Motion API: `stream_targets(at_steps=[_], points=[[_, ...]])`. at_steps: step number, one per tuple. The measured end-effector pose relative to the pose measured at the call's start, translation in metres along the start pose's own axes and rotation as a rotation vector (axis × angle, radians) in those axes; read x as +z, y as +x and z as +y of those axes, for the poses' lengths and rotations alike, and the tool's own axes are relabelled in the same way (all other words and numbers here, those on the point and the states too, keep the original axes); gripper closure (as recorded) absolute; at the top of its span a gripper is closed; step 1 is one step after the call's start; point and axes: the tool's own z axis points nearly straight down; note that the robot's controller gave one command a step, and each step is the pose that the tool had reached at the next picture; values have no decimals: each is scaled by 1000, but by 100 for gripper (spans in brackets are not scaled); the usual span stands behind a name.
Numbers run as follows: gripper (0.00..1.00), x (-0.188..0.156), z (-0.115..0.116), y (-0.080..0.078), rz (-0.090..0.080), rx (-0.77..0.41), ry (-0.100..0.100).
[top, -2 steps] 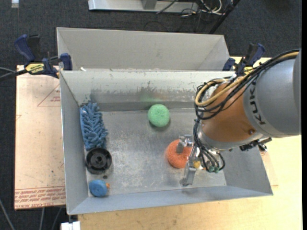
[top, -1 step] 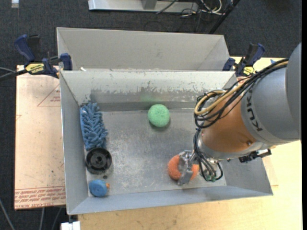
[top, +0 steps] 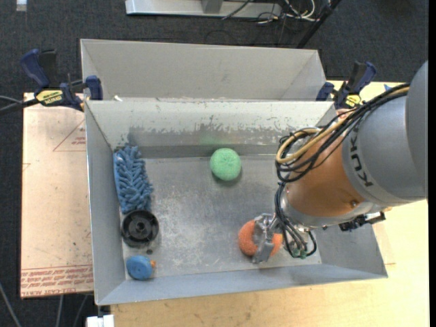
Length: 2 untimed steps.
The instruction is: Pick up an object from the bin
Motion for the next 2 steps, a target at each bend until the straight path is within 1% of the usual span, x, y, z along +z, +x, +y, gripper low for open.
stream_targets(at_steps=[1, 2], points=[[100, -98, -12, -7, -1, -60, -1], [100, -98, -12, -7, -1, -61, -1]])
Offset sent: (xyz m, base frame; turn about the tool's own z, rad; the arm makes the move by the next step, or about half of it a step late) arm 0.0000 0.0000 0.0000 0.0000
